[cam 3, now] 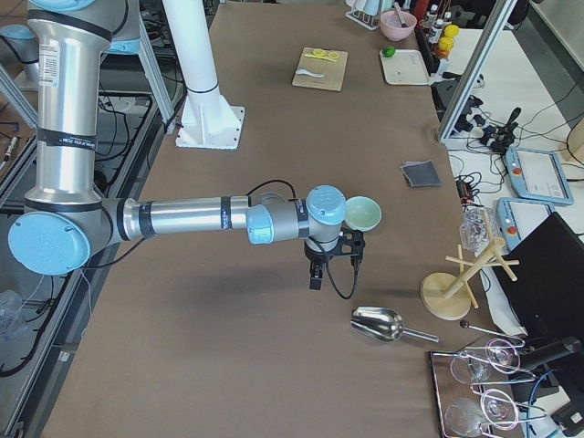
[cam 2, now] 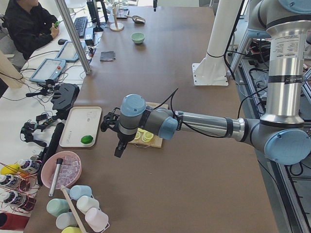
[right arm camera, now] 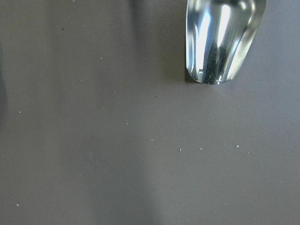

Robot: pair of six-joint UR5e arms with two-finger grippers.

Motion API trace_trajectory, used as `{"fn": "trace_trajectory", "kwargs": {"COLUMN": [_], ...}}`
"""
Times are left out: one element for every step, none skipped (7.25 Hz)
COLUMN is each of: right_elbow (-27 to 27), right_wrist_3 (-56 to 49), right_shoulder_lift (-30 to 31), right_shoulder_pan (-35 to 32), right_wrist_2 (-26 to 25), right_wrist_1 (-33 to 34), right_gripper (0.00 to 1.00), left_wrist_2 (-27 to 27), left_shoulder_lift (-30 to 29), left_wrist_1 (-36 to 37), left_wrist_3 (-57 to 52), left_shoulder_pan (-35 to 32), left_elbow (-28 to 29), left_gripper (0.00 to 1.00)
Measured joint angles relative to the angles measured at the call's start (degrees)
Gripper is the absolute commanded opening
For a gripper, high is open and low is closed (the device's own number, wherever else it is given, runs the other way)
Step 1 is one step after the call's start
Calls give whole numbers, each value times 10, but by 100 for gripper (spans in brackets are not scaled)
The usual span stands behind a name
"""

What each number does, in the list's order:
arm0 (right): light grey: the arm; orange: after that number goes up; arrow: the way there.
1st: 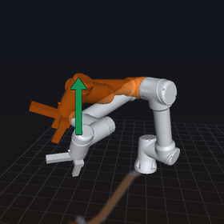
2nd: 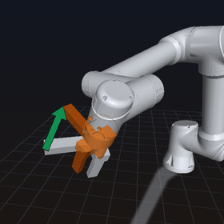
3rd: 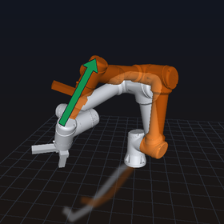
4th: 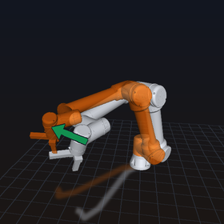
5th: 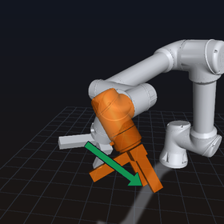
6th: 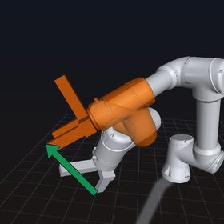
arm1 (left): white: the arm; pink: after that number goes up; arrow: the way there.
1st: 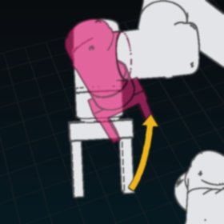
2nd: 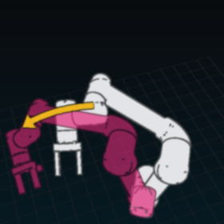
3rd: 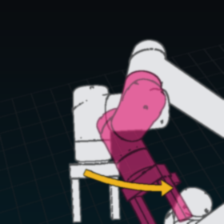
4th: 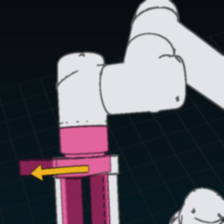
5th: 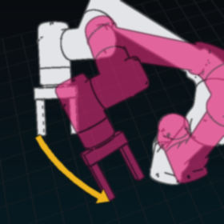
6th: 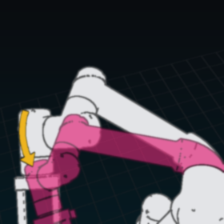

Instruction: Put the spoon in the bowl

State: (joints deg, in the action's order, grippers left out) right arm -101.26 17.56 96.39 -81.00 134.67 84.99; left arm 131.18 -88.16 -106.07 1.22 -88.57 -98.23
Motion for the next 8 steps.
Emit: {"fn": "trace_trajectory", "kwargs": {"right_elbow": [-2, -4, -6, -8, -9, -12, -12, -8], "right_wrist_3": [-1, -2, -4, -6, -6, -3, -2, -2], "right_shoulder_lift": [0, 0, 0, -6, -15, -22, -25, -29], "right_shoulder_pan": [-1, -1, -1, -1, -2, -3, -5, -4], "right_wrist_2": [-1, -1, -1, -2, -4, 0, 12, 22], "right_wrist_1": [0, 0, -1, -1, 0, 1, 1, -3], "right_gripper": [100, 100, 100, 100, 100, 100, 100, 100], "left_wrist_2": [1, 2, 2, 2, 2, 2, 2, 1], "left_shoulder_lift": [-1, -4, -9, -16, -22, -28, -36, -47], "left_wrist_1": [2, 2, -1, -2, -2, -2, -1, 0], "left_wrist_3": [6, 15, 25, 30, 32, 33, 33, 33], "left_shoulder_pan": [0, 0, 1, 1, 1, 1, 1, 2], "left_elbow": [0, -1, -2, 0, 1, 2, 5, 17], "left_gripper": [98, 98, 98, 98, 98, 98, 98, 98]}}
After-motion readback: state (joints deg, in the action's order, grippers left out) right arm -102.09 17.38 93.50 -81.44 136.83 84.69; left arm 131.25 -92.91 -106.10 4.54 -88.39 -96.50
